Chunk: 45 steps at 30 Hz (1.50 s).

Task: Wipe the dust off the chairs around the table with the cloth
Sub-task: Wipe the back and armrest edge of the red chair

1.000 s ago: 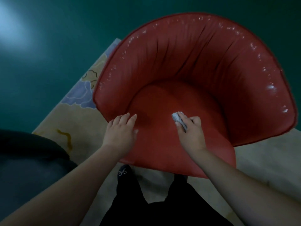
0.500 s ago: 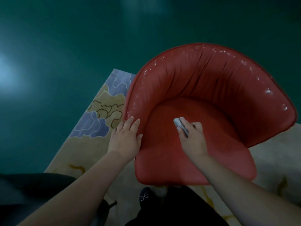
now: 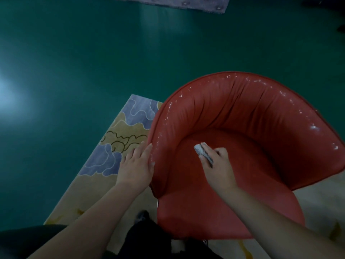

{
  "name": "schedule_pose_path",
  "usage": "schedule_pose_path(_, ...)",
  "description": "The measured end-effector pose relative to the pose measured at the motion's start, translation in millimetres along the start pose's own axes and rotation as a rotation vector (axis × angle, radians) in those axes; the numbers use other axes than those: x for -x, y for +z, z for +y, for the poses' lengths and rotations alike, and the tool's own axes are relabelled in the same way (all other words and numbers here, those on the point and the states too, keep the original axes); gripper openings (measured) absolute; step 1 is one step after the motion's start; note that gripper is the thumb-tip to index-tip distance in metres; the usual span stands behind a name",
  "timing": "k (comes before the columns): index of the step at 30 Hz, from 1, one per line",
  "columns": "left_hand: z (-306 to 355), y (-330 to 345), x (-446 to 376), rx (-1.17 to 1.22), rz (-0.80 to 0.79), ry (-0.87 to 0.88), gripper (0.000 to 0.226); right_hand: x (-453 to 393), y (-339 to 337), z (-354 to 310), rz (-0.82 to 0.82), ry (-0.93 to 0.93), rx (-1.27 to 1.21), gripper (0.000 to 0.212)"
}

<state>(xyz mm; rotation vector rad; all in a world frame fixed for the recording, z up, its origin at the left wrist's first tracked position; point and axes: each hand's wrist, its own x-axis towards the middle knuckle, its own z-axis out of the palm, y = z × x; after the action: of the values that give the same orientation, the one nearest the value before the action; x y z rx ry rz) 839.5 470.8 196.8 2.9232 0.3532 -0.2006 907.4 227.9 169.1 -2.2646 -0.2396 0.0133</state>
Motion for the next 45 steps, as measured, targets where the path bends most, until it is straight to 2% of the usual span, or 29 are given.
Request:
schedule_pose_path(6,-38,-2,-64,0.019,-0.102,0.074,0.060,-27,33,-15,0.085,0.077,0.017,0.045)
schedule_pose_path(13,-82,0,-133,-0.024,-0.238,0.306,0.062,-34,99,-48,0.213,0.237,-0.006,0.046)
schedule_pose_path(19,-88,12,-163,0.031,-0.417,0.501,0.079,-12,136,-65,0.328,0.427,-0.054,0.046)
schedule_pose_path(21,-86,18,-165,0.030,-0.422,0.534,0.085,-3,146,-69,0.360,0.451,-0.040,0.046)
schedule_pose_path(25,-87,26,-165,0.061,-0.377,0.549,0.089,12,162,-75,0.374,0.470,-0.045,0.046)
schedule_pose_path(30,-90,32,-166,0.122,-0.337,0.545,0.089,21,184,-72,0.300,0.436,-0.099,0.048)
schedule_pose_path(36,-92,38,-167,0.216,-0.351,0.513,0.091,36,213,-67,0.322,0.325,-0.053,0.055)
schedule_pose_path(41,-87,42,-177,0.326,-0.407,0.451,0.103,48,241,-75,0.395,0.298,-0.004,0.043)
schedule_pose_path(45,-83,43,-184,0.385,-0.456,0.422,0.107,21,240,-75,0.445,0.315,-0.004,0.036)
